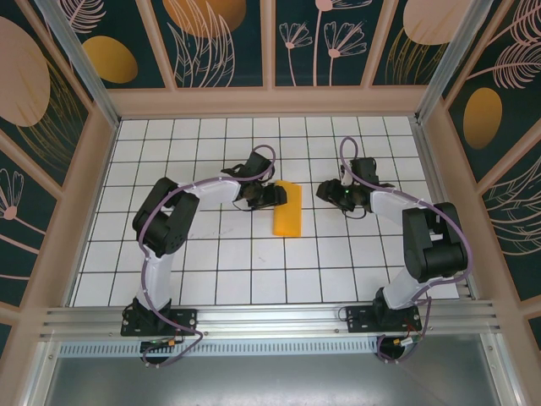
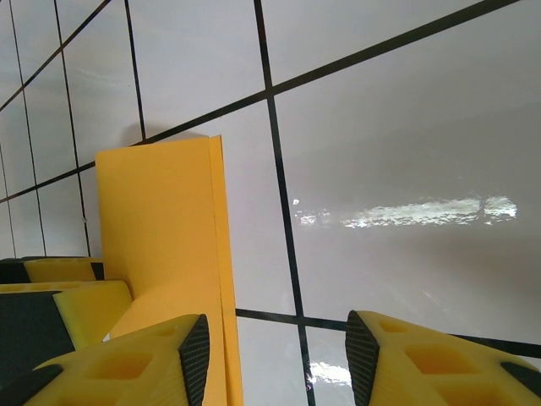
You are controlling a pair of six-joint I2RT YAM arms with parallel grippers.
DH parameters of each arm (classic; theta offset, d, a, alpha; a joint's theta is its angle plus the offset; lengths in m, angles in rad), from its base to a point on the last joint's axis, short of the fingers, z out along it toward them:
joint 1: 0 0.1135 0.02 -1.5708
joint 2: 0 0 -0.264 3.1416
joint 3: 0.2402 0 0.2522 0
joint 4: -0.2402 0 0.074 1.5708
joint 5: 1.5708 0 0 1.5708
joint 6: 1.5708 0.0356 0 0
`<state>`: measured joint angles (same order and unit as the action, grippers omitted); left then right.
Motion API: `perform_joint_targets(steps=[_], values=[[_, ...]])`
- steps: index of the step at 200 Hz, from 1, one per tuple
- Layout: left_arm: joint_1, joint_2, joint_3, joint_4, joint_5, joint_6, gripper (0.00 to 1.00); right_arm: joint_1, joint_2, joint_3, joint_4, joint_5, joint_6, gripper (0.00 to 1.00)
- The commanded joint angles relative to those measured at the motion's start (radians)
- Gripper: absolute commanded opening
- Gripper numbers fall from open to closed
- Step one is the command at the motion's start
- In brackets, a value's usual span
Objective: Fold a paper plane with a square sheet of paper (fold left side to right side)
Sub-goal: First fold in half a square sheet of paper at the center of the table.
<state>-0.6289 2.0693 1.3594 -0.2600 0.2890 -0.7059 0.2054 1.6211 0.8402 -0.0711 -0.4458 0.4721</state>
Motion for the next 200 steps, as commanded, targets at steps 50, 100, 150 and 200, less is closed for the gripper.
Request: perform_joint_targets(steps=[50, 100, 150, 200], values=[[-0.059, 0.129, 0.055, -0.074, -0.054, 0.059, 0.61, -0.004, -0.038, -0.027, -0.006, 0.000, -0.021, 0.50], [-0.063, 0.143, 0.068, -0.077, -0.059, 0.050, 0.61, -0.001, -0.035, -0.030, -0.006, -0.022, -0.021, 0.50], [-0.062, 0.160, 0.081, -0.073, -0.064, 0.021, 0.61, 0.000, -0.036, -0.037, -0.003, -0.029, -0.018, 0.50], [-0.064, 0.172, 0.086, -0.078, -0.058, 0.019, 0.61, 0.001, -0.032, -0.037, -0.001, -0.031, -0.017, 0.50]])
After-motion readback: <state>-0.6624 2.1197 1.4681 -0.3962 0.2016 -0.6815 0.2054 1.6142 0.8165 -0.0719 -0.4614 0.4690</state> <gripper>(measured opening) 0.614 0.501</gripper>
